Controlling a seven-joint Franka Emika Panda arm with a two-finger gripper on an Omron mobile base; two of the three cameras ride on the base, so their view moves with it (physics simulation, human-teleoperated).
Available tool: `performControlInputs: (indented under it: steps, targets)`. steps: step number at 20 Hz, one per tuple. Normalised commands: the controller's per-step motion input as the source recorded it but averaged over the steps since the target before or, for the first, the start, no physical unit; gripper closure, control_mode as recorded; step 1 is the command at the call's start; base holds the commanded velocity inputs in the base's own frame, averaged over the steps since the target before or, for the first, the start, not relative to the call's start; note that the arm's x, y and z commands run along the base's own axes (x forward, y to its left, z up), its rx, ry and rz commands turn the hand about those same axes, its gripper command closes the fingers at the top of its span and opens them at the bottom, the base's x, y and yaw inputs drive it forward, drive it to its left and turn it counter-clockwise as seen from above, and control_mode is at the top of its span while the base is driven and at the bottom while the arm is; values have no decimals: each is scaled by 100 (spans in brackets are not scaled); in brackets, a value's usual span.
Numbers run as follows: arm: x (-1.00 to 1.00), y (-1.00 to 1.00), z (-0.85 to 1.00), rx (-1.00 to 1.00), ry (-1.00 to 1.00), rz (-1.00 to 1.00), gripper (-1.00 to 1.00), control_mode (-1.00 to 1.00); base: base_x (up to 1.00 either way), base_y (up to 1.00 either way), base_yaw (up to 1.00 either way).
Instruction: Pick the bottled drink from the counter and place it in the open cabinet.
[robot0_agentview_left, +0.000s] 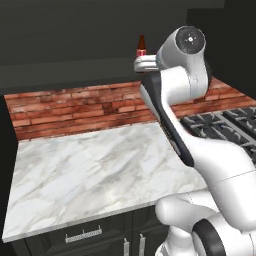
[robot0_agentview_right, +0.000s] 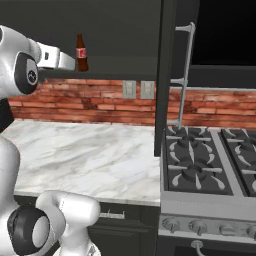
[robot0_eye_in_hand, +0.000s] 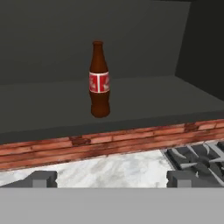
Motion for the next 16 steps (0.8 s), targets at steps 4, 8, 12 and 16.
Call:
performControlInputs:
  steps: [4, 8, 12, 16]
  targets:
    - [-100, -8, 0, 3, 10, 0, -100, -100, 0, 0, 0]
    - [-100, -8, 0, 7, 13, 0, -100, -100, 0, 0, 0]
    - [-99, -2, -3, 6, 12, 0, -100, -100, 0, 0, 0]
    - [-96, 0, -17, 6, 11, 0, -100, -100, 0, 0, 0]
